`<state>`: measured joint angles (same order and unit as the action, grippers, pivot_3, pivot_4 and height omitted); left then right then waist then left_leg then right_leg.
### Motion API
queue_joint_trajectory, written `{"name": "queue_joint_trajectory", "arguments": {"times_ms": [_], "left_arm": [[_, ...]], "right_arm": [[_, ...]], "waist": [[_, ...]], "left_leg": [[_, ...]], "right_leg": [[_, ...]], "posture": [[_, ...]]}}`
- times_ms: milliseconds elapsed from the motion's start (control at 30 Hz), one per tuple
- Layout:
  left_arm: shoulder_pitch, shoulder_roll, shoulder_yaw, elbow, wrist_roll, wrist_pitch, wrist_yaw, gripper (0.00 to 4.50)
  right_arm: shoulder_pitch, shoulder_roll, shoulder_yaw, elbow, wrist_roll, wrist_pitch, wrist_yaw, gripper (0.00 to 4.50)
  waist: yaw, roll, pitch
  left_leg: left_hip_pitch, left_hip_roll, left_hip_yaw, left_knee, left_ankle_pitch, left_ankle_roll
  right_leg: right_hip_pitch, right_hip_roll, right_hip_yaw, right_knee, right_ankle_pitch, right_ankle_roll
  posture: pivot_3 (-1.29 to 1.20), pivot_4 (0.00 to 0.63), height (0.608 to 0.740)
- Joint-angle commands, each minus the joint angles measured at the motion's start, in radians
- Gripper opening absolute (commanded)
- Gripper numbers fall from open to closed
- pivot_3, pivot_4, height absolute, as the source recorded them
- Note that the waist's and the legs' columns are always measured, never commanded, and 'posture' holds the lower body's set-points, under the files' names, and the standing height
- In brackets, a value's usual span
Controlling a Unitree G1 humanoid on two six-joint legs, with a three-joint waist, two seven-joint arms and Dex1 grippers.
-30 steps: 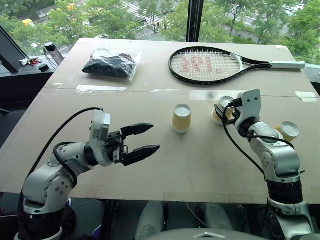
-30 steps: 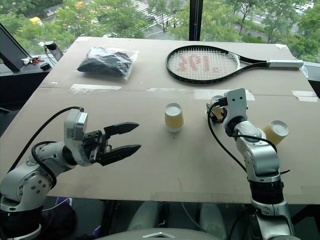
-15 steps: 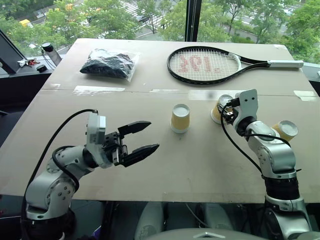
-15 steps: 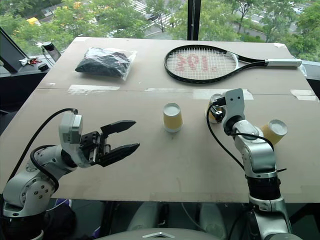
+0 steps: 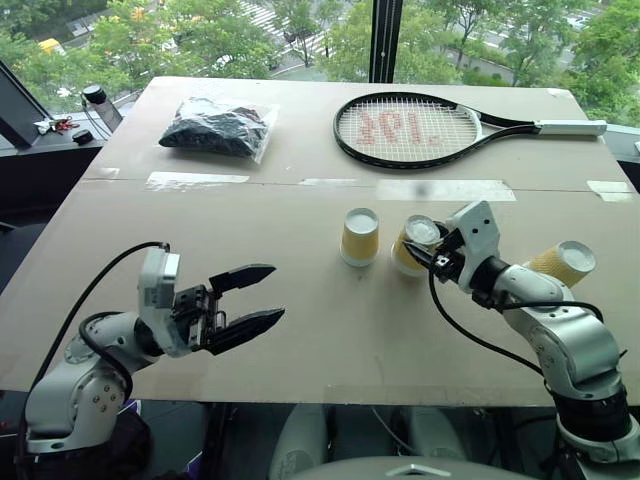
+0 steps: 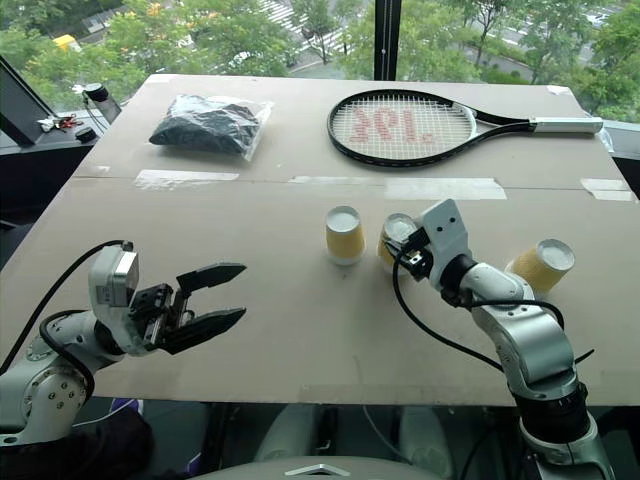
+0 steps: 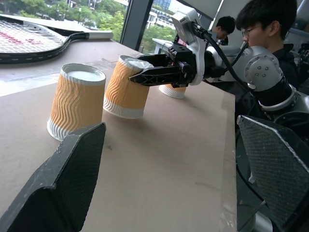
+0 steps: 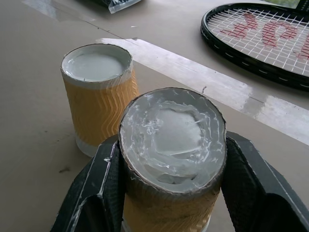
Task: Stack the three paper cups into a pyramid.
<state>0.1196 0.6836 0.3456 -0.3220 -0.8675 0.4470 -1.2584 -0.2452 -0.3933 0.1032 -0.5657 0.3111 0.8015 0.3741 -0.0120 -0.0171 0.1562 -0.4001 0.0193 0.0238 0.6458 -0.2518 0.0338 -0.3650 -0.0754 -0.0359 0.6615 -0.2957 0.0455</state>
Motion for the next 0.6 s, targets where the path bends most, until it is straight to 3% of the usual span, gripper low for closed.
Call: {"name": "queue_joint_trajectory", "arguments": {"times_ms": [33, 600], "left_arm": [[0.011, 0.022, 0.041, 0.003, -0.011, -0.031, -0.042, 4.50], [0.057, 0.018, 0.103, 0.050, -0.006, -0.090, -0.112, 4.50]], "right_arm": [[-0.007, 0.013, 0.011, -0.033, -0.008, -0.020, -0.011, 1.96], [-0.031, 0.067, 0.061, 0.007, -0.085, -0.022, -0.068, 1.96]], "waist": [[0.000, 0.000, 0.000], [-0.001, 0.000, 0.000]], "left_leg": [[0.000, 0.000, 0.000, 0.000, 0.000, 0.000], [0.000, 0.000, 0.000, 0.000, 0.000, 0.000]], "right_leg": [[0.000, 0.000, 0.000, 0.000, 0.000, 0.000], [0.000, -0.004, 0.000, 0.000, 0.000, 0.000]], "posture": [[0.00, 0.150, 0.740], [0.00, 0.150, 0.740]]}}
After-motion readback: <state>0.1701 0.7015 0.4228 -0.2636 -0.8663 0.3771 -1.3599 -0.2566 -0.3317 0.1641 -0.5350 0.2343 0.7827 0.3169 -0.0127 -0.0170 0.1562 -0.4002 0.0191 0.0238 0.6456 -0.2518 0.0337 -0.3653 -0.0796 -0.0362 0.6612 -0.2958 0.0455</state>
